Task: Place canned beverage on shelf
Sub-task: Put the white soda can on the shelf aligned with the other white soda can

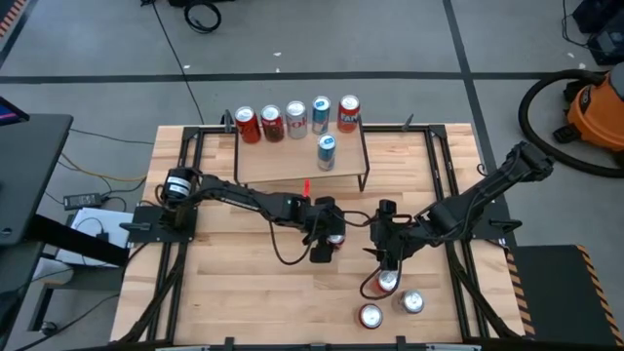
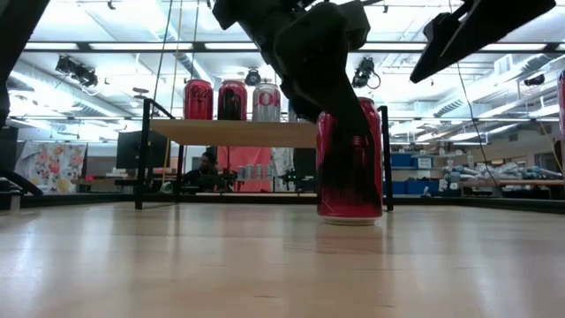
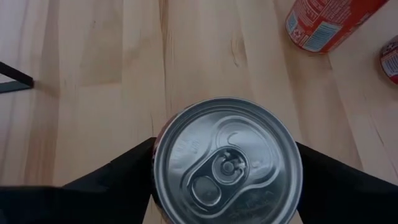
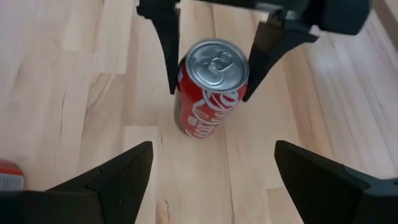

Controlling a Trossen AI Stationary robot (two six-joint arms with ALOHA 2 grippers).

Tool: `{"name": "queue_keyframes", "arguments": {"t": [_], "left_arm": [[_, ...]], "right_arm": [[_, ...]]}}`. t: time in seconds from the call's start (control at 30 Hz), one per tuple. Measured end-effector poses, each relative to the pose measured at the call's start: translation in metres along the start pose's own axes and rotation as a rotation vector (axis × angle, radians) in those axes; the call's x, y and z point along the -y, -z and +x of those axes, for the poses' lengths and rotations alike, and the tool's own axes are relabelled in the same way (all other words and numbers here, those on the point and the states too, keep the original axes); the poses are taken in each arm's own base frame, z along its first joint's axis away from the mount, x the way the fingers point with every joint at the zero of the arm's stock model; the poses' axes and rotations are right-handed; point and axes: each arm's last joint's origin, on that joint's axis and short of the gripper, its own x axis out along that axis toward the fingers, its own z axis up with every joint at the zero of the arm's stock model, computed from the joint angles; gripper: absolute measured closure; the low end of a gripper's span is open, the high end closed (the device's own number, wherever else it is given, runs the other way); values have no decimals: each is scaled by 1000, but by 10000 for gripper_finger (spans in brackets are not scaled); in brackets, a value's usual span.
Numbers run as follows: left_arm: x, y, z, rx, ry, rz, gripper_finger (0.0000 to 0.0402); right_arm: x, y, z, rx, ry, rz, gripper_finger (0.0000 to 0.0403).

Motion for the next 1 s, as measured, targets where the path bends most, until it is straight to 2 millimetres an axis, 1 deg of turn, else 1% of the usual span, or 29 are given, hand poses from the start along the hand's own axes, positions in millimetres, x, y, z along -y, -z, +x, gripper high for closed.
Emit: {"name": "queue_keyframes", "arguments": {"t": [0.13,0.33,0.5,0.6,0.7,0.83,0.93,1.0], "left_arm": [[0,0,-6,-17,0,11,89],[-1,-1,-20,-31,-17,26,87],[-1,-2,-32,-43,-21,27,87],[-2,-3,-43,-47,-21,26,87],[-2,-5,-57,-42,-22,25,87],[-3,-10,-82,2,-41,15,87],[-4,-11,-97,6,-54,23,87],[-5,-11,-106,8,-54,24,87]], "right_arm": [[3,-13,-9,12,3,7,55],[5,-34,-26,62,-6,-35,55],[8,-45,-36,93,26,-55,55],[10,-48,-42,105,70,-61,55],[12,-47,-45,104,84,-78,55],[14,-45,-45,82,107,-109,55],[15,-45,-45,93,151,-147,55],[18,-47,-49,118,173,-174,55]]}}
